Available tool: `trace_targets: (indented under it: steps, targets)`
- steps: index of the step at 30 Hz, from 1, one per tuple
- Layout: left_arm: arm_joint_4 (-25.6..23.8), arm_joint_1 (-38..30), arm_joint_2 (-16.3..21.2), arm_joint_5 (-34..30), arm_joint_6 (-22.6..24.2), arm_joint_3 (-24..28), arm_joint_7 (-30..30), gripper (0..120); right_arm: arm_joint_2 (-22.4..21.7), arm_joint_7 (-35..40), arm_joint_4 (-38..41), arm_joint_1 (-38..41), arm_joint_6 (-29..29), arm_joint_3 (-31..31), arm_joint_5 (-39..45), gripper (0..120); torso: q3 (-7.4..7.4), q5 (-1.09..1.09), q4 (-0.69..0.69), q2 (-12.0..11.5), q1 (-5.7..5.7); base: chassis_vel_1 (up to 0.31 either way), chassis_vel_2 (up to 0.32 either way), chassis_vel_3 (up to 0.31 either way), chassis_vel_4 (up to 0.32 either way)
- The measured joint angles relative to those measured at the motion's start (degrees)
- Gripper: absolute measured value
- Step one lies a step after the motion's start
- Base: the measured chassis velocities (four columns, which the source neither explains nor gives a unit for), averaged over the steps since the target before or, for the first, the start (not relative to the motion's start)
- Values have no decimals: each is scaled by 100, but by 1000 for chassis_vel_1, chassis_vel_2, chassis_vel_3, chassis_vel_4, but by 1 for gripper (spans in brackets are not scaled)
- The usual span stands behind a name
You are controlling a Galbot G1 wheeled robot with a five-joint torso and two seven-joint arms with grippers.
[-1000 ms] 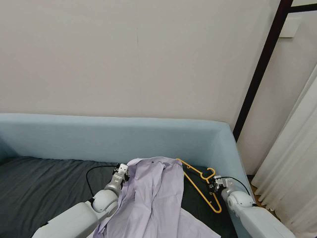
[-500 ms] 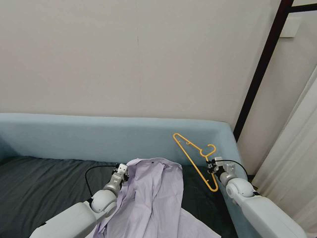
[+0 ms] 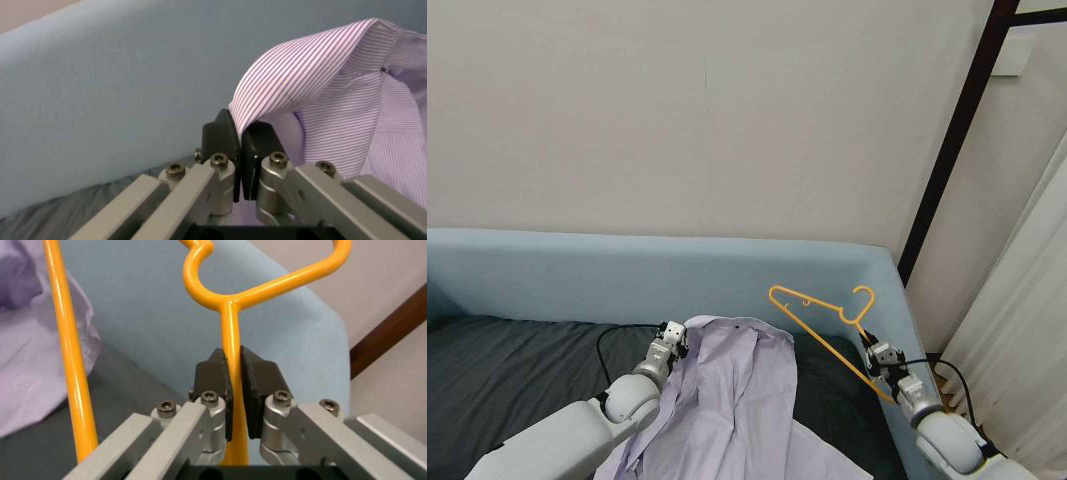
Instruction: Pick up the clothes from the sofa and hang them on the clothes hanger.
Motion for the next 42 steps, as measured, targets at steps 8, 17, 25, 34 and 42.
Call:
trace_targets:
  steps: [8,17,25,34,42]
  targets:
    - [-285,-96,159,-312,182,-15,-137,0,-17,76,467,-622,334,47,-1119,4,0,-1,3,0,0,0,0,0,0]
    - [-671,-167,240,-526,438,61,-379,0,-91,114,806,-658,247,-451,-1616,4,1,-1,2,0,0,0,0,0,0]
    - [-1233,-261,344,-861,901,215,-806,0,-108,199,641,119,-37,-1249,-1530,4,1,-2,3,0,0,0,0,0,0]
    - [-1622,-505,544,-1132,1136,317,-1054,0,167,396,540,626,-484,-1777,-1145,4,1,0,2,0,0,0,0,0,0]
    - [-1987,-417,545,-1498,1358,286,-1501,0,209,588,488,855,-820,-1877,-1013,4,1,-1,2,0,0,0,0,0,0]
